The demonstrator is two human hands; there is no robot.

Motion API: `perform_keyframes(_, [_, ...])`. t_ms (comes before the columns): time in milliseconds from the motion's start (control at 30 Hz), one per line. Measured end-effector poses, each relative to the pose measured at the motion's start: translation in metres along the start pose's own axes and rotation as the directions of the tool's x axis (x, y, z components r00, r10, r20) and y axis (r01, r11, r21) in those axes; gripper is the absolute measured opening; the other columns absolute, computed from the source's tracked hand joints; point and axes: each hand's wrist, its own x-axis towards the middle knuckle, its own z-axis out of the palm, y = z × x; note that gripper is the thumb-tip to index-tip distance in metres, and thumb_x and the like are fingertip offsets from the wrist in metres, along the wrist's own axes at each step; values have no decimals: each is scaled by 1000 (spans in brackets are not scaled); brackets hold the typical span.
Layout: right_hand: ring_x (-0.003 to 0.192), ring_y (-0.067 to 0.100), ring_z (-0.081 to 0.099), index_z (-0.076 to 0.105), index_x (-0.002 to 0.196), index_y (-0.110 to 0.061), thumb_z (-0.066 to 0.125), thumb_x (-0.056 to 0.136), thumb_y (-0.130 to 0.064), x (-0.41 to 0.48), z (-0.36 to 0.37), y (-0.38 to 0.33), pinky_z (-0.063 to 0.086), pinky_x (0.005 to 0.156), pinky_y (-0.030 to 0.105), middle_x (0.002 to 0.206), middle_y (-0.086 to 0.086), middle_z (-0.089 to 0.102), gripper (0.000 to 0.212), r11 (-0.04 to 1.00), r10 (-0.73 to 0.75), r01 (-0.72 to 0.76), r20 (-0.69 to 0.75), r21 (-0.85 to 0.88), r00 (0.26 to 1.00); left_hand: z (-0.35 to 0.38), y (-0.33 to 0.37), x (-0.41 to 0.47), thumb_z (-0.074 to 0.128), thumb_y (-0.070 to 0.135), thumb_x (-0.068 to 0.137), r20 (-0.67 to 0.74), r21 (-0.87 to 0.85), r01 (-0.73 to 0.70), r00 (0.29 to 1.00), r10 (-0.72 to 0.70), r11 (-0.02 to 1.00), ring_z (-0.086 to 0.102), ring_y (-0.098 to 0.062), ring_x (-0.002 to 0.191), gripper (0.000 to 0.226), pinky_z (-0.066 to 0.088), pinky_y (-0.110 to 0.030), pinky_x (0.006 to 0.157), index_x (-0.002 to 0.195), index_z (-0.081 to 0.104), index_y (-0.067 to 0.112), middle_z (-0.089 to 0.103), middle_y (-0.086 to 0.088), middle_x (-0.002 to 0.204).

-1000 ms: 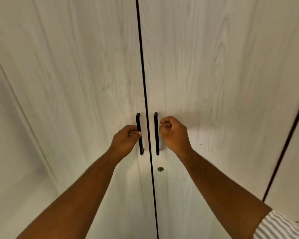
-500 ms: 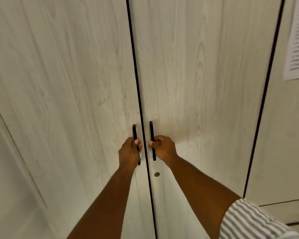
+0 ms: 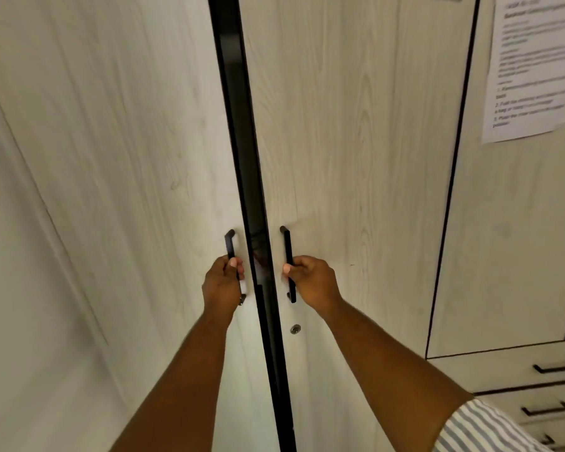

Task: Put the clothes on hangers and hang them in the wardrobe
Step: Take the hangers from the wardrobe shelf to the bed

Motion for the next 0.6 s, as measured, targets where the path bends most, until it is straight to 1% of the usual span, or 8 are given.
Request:
perform_keyframes(67, [81,23,72,75,94,-12,65,98,-30,-30,-18,-3,60,71,23,85,6,76,21,998,-19,19,11,60,1000,-13,3,-24,40,27,109,-12,-11,-3,1000,3,1000,59,-18,85,29,43,-7,49,108,64,10,64,-6,92])
perform_keyframes(167, [82,21,72,74,100,-12,62,100,-29,-70,-43,-5,54,63,12,87,6,75,21,994,-36,35,2,102,999,-33,6,-56,36,29,110,-70,34,-12,997,15,999,55,-18,86,33,41,-15,54,112,60,7,59,-7,95])
perform_keyframes(233, [81,20,71,73,100,-13,61,101,-29,-94,-58,-4,52,63,10,86,5,75,21,993,-48,50,-24,108,999,-52,6,-78,34,30,110,-117,70,-55,991,63,996,54,-19,85,34,41,-17,54,111,58,6,57,-8,93])
perform_keyframes(333, [83,18,72,73,105,-13,62,100,-29,-123,-81,-2,52,64,10,88,3,75,21,990,-61,71,-78,124,995,-85,5,-102,34,27,110,-161,89,-123,977,136,988,51,-18,78,33,42,-9,47,107,58,5,54,-9,88])
perform_keyframes(367, [86,17,72,73,109,-12,62,100,-30,-132,-89,-1,51,65,10,91,2,75,23,989,-64,76,-102,127,993,-97,5,-109,34,26,110,-176,92,-141,972,155,986,50,-17,75,32,43,-9,47,106,58,5,53,-8,85])
perform_keyframes(433, [90,15,72,72,115,-11,63,99,-30,-151,-104,1,51,65,8,97,3,75,26,985,-54,77,-145,152,988,-122,3,-120,35,24,111,-194,73,-188,961,199,979,49,-18,73,29,45,-19,56,103,58,7,51,-3,80])
perform_keyframes(500, [89,11,71,72,114,-13,61,100,-30,-169,-120,1,49,64,6,97,2,75,25,987,-63,91,-201,131,978,-145,0,-130,34,22,111,-207,59,-208,954,216,976,49,-18,70,27,42,-25,64,101,57,9,51,0,77])
perform_keyframes(600, [85,2,68,72,111,-18,58,101,-36,-192,-140,6,50,69,7,93,-5,74,25,989,-114,137,-301,58,947,-184,-6,-140,34,23,111,-213,80,-215,950,227,973,49,-17,68,30,41,-29,66,93,57,21,51,0,77])
